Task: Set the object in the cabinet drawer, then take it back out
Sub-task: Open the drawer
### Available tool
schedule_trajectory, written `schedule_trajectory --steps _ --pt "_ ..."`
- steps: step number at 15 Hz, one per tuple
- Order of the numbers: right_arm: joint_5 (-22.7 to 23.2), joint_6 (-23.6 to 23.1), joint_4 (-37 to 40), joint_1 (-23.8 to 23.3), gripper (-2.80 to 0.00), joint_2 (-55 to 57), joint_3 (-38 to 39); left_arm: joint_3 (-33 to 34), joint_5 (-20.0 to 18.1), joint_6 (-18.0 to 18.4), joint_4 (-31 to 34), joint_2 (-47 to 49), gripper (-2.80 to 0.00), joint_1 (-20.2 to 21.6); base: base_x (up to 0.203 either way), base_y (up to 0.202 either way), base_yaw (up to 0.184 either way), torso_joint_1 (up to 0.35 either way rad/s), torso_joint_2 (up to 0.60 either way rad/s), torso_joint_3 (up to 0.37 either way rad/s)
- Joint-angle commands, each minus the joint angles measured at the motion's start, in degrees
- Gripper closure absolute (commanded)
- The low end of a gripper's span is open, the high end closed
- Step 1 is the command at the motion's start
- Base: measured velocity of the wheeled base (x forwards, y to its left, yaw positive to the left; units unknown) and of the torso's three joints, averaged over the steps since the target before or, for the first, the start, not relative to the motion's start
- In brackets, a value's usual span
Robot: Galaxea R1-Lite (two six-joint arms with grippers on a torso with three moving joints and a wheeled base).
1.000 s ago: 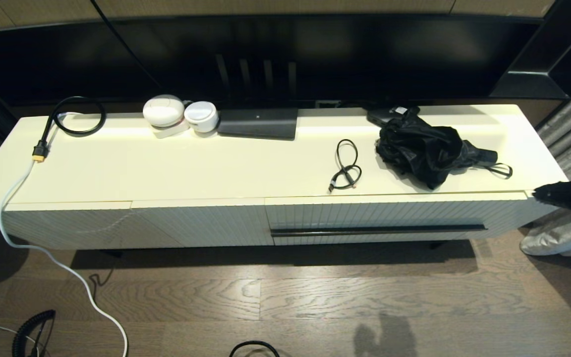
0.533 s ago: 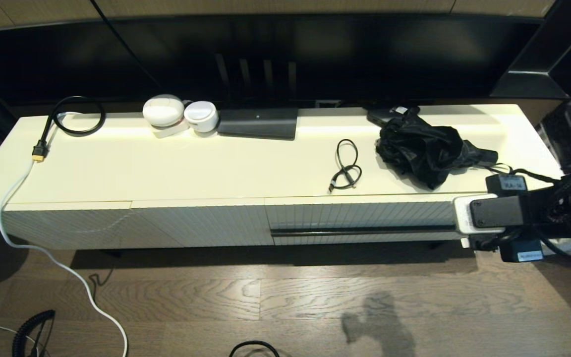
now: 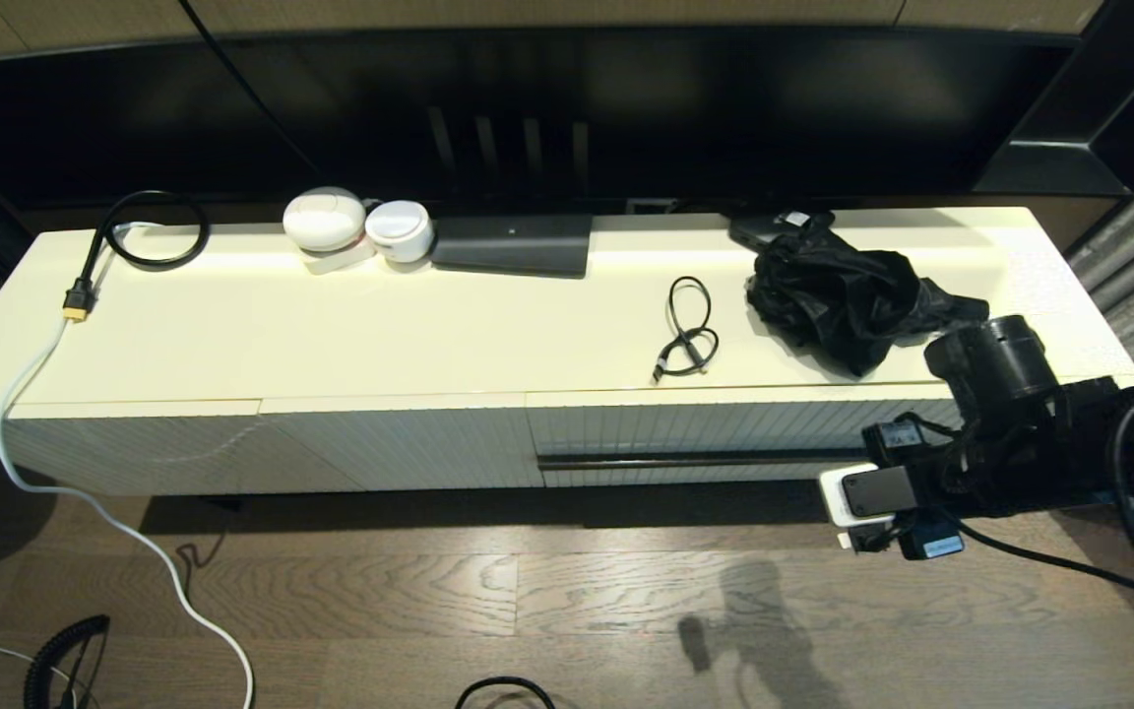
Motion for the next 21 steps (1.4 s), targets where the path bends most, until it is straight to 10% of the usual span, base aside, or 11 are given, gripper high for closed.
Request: schedule_trajectory --steps 1,2,3,21 --pt "0.61 -0.30 -6.77 -0.63 0.00 5.72 2.34 0.00 0.04 -0.04 -0.02 0.00 0.00 -0.02 0.000 0.000 0.000 0.000 0.00 0.000" --pt "0.77 -0.04 -8.24 -0.75 0.00 7.05 2.25 0.00 0.04 -0.04 -0.02 0.00 0.00 0.02 0.000 0.000 0.000 0.000 0.00 0.000" --pt "0.80 0.01 -9.57 -0.95 -2.80 7.96 2.05 0.00 0.04 -0.04 -0.02 0.00 0.00 -0.02 0.000 0.000 0.000 0.000 0.00 0.000" --pt "0.89 1.60 -23.19 -2.97 -2.80 22.70 -3.37 0.00 0.04 -0.04 -0.02 0.00 0.00 -0.01 0.000 0.000 0.000 0.000 0.00 0.000"
